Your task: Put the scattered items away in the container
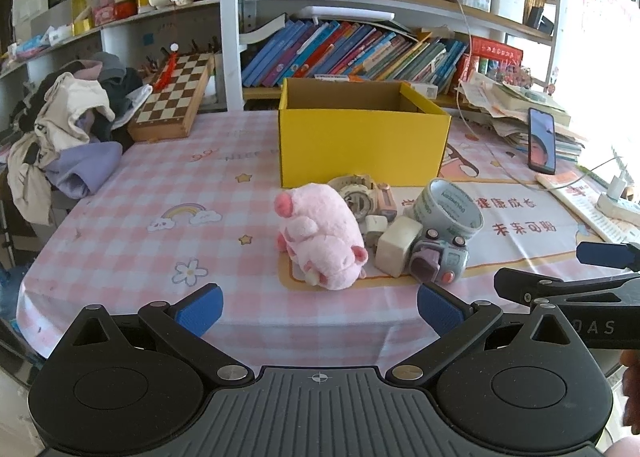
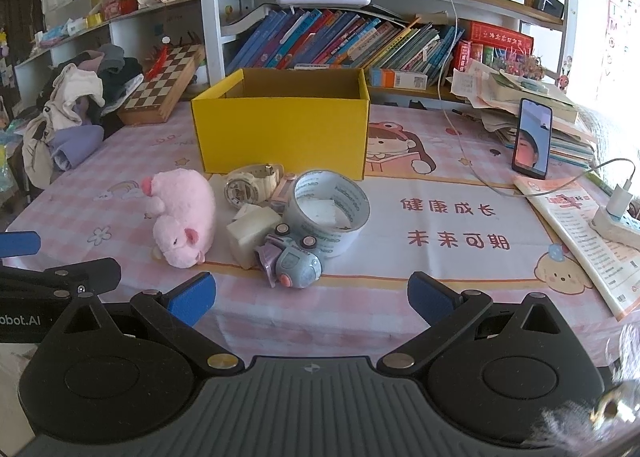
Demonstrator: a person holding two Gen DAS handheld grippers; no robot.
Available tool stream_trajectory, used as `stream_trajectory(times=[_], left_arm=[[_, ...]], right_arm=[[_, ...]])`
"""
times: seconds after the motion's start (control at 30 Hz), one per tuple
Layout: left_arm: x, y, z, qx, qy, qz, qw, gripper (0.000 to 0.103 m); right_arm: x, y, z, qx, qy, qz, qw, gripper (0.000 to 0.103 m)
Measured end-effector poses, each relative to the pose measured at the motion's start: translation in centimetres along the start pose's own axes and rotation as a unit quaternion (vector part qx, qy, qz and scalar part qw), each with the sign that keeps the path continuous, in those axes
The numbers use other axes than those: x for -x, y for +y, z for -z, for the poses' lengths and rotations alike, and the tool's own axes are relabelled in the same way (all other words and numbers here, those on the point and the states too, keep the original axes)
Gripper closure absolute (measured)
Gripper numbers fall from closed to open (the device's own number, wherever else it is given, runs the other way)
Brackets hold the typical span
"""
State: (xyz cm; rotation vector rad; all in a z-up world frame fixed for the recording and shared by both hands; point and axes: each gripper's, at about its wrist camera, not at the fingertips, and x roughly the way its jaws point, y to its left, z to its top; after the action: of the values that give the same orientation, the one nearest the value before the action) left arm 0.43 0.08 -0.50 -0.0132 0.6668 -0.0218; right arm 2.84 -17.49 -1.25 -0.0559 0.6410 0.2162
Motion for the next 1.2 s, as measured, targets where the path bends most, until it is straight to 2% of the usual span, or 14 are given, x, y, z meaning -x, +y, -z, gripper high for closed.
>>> stream_trajectory(times=[0.2,0.63,1.2], left_arm=[[0.1,0.4,-0.3,0.010,-0.006,0.013,0.9998,0.000],[0.3,0.3,-0.4,0.001,-0.006,-0.009,0.9999,0.000],[0.4,0.6,-0.3,0.002,-0.002,0.006,1.0000,0.000]], right_arm=[[0.1,0.1,-0.2,-0.001,-0.003,-0.006,1.000,0.000],[0.2,0.3,-0.4,0.004,-0.007,-0.006,1.000,0.000],[0.2,1.2,-0.8,0.019,-0.011,-0.005,1.000,0.001]])
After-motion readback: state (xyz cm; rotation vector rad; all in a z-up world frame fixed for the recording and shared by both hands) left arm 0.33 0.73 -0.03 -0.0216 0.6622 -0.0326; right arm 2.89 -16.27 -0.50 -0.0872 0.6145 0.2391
